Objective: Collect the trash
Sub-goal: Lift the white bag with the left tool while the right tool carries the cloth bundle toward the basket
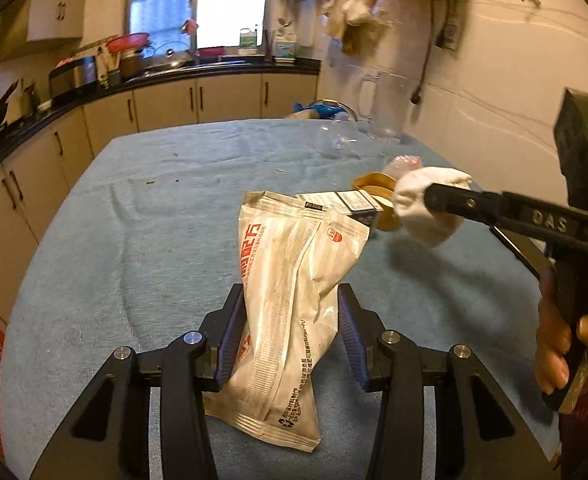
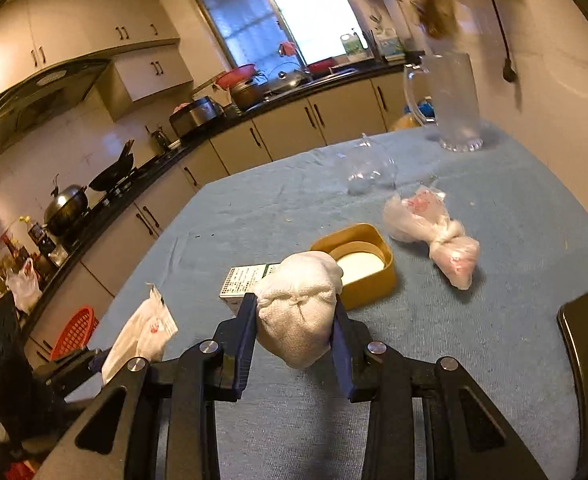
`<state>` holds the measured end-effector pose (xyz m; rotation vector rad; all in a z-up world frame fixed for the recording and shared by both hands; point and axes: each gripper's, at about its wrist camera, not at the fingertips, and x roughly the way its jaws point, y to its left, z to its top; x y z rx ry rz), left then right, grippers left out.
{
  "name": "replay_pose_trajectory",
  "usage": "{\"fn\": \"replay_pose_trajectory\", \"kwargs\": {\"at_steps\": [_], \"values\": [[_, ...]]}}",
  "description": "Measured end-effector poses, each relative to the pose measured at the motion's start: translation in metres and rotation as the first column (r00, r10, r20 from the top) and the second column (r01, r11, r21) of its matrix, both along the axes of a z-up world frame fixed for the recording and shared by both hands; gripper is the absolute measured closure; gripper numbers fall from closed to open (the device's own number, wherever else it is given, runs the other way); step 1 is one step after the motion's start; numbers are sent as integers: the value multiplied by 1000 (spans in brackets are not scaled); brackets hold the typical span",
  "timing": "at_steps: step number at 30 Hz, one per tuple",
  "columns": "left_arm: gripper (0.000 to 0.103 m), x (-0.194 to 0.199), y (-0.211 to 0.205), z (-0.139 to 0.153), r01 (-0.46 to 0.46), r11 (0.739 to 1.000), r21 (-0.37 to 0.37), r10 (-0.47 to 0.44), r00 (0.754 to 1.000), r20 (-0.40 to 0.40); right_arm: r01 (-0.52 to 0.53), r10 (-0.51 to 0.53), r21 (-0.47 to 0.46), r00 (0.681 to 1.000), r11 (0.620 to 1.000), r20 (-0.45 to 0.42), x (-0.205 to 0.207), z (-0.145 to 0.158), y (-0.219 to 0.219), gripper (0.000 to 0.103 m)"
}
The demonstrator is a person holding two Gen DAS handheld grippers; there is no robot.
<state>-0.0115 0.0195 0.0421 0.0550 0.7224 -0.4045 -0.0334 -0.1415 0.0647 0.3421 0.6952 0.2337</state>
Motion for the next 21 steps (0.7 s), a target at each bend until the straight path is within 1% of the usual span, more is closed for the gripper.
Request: {"fn": "replay_pose_trajectory", "kwargs": {"at_steps": [5,10,12,14,21], "values": [[59,5,6,-1,-60,998,-16,61,998,12,-10,10,2,1000,1000,26,-3,4,3,66],[59,10,16,0,-117,993,-24,117,993,25,-46,50,-52,996,998,80,-11,11,16,66],[59,11,19,1,-128,991,-31,129,991,19,-56,65,-87,993,995,95,-13,13,24,66],[59,10,21,1,-137,990,-35,138,990,20,-67,77,-98,992,993,97,-13,12,27,66],[59,1,18,4,-144,989,-13,145,988,60,-71,79,-83,992,994,100,-13,10,23,66]]}}
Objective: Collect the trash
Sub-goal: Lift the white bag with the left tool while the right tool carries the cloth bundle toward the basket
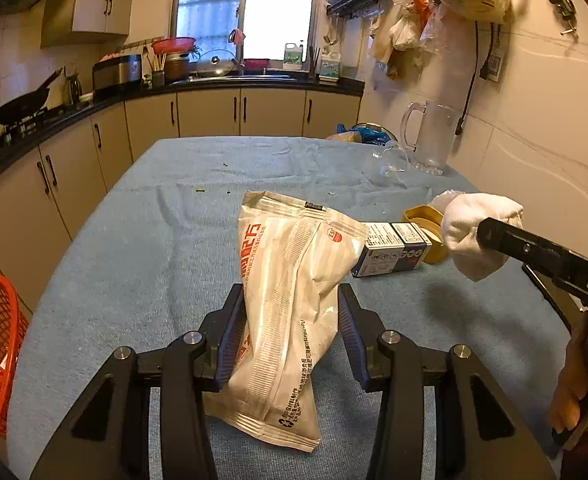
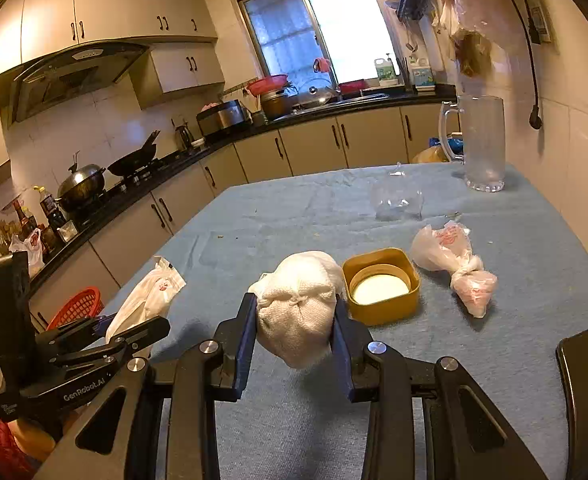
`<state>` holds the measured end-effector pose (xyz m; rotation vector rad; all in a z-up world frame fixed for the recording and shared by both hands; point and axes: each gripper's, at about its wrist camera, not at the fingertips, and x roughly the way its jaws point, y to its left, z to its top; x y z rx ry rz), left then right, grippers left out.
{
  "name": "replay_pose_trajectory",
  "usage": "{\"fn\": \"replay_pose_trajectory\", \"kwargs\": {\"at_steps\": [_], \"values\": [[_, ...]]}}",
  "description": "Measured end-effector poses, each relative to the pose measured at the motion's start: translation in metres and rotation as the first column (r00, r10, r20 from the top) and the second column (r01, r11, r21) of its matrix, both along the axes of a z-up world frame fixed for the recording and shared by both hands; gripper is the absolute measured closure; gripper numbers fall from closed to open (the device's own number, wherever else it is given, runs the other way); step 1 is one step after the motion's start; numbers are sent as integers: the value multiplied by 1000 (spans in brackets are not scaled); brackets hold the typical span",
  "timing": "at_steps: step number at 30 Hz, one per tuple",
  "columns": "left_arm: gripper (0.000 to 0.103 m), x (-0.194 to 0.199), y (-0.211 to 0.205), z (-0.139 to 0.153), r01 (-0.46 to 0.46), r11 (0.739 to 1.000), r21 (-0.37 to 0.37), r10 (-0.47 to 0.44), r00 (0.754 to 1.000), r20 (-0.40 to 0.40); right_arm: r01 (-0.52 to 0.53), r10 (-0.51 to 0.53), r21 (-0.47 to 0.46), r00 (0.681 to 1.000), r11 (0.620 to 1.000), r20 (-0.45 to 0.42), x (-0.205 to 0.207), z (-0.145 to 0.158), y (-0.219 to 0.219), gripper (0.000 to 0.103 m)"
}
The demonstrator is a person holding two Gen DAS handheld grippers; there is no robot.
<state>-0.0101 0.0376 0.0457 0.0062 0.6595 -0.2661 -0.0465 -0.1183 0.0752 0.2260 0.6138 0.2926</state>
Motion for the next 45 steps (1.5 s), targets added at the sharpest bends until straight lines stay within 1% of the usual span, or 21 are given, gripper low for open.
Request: {"fn": "replay_pose_trajectory", "kwargs": {"at_steps": [8,14,21,24,29,38,45], "values": [[59,-10,0,7,-27,999,29,25,999,43,-3,3,9,1000,1000,-1,2,-1,-2,66],[59,-21,7,10,-44,998,35,42,997,57,17,-17,46,1000,999,3,0,2,-5,66],[59,-35,13,15,-58,997,44,55,996,74,13,-13,89,1000,996,5,-6,6,2,66],[59,-40,18,17,-64,997,43,61,995,79,-3,3,111,1000,994,4,-10,8,10,66],[59,-48,27,21,-81,996,35,78,993,89,-33,34,99,999,994,-4,-14,8,31,66],[59,-60,48,25,-112,994,13,111,990,88,-70,72,105,997,992,-10,-23,10,61,66],[59,-67,73,30,-153,988,-9,153,983,99,-101,104,101,994,990,-19,-20,14,84,66]]}}
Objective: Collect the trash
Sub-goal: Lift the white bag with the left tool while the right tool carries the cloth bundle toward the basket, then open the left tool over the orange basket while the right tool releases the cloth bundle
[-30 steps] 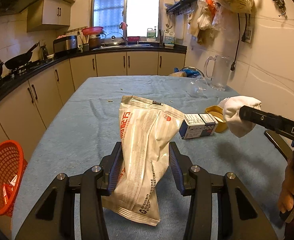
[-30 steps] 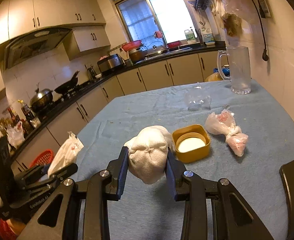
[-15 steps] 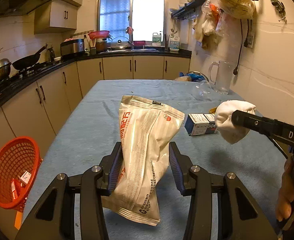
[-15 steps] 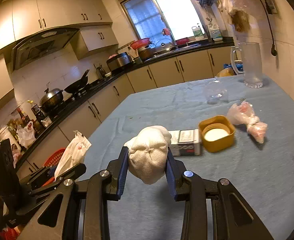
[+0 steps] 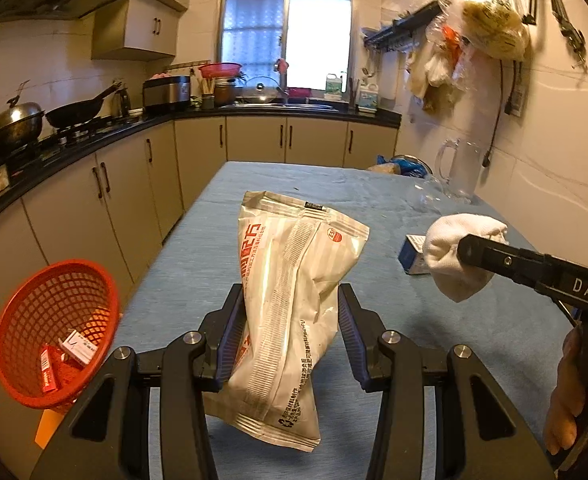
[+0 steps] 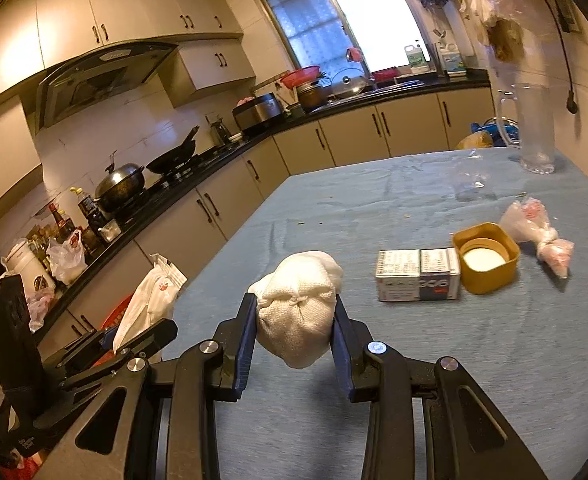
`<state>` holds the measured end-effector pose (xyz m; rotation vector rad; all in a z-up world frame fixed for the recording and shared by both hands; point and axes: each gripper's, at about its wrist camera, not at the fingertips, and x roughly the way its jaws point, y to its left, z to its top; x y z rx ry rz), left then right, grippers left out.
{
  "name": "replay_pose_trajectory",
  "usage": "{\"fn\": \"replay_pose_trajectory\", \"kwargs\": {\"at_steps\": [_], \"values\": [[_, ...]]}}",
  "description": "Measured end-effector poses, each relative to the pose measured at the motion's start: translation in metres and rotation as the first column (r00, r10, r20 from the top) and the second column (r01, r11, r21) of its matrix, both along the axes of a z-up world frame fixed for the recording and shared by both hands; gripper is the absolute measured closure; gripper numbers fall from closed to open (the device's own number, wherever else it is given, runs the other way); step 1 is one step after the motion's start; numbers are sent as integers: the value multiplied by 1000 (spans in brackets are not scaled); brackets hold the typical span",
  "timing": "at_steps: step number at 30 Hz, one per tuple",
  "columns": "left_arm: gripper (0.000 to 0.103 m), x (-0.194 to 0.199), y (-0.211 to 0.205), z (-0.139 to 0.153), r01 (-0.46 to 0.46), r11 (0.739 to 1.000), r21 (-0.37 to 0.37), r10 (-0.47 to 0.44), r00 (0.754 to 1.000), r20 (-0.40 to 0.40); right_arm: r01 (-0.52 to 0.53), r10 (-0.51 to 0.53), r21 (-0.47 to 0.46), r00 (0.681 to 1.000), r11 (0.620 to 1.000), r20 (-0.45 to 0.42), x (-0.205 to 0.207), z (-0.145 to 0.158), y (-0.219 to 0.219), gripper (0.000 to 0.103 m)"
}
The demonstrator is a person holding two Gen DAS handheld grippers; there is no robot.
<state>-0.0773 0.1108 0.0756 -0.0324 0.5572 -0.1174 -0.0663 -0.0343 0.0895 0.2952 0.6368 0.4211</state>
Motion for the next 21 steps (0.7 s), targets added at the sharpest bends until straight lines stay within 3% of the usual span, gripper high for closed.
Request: {"fn": "replay_pose_trajectory", "kwargs": {"at_steps": [12,21], "values": [[59,-5,66,18,-126,990,-61,128,991,28,-99,99,-35,995,994,-6,7,15,59,66],[59,-10,149,14,-284,954,-92,286,958,3,-222,221,-27,975,975,-38,25,18,127,66]]}}
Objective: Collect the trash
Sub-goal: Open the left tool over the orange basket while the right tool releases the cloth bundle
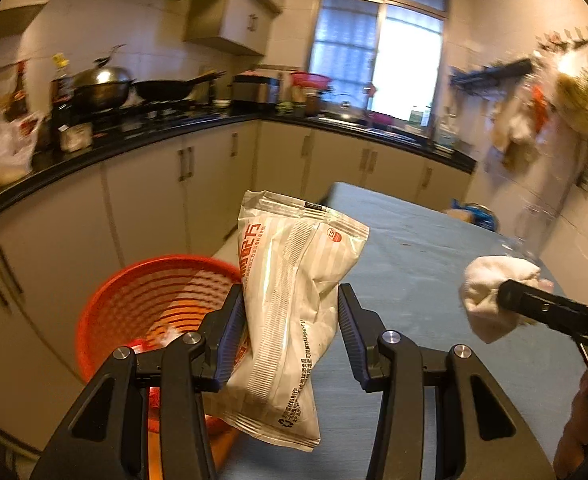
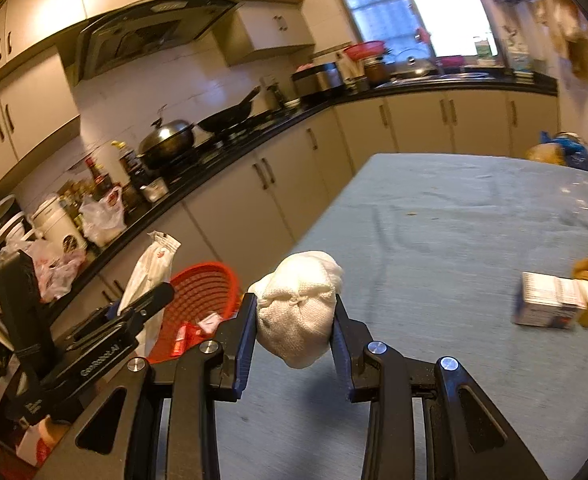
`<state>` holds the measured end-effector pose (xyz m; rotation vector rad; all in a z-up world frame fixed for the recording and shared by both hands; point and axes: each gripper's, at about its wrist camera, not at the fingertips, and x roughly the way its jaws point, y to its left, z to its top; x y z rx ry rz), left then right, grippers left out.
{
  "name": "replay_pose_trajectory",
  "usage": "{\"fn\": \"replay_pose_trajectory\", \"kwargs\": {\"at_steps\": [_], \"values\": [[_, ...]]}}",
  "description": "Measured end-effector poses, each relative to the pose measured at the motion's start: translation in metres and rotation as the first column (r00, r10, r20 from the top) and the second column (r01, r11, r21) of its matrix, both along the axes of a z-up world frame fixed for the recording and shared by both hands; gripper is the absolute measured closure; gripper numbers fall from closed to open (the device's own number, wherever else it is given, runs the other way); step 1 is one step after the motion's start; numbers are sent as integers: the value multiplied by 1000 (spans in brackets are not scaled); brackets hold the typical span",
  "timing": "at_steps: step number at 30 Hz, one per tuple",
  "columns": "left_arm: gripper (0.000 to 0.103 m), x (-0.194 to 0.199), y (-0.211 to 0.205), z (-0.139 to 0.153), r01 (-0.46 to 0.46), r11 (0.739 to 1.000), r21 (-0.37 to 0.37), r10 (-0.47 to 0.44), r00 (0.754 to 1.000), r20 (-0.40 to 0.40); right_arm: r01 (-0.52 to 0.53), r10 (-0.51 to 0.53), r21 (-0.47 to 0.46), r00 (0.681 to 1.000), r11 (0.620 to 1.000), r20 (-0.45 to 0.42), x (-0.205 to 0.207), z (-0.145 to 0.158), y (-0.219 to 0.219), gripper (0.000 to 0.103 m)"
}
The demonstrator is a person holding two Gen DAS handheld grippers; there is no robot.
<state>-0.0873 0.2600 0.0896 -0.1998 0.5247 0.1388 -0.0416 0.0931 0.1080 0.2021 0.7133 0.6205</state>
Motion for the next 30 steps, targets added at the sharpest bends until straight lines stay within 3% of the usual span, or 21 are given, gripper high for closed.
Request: {"fn": "replay_pose_trajectory", "kwargs": {"at_steps": [11,22,27,30], "values": [[59,1,78,-40,-122,991,-56,116,988,-106,-150,148,-23,985,988,-88,26,-16,95,66],[59,8,102,-65,-150,986,-70,138,978,-156,-219,208,-44,960,975,-187,53,-42,163,64],[57,11,104,-65,-150,986,-78,137,980,-146,-225,212,-46,957,973,-197,56,-51,177,59],[55,13,109,-67,-155,984,-87,143,980,-136,-220,210,-25,957,975,-200,60,-54,173,50]]}}
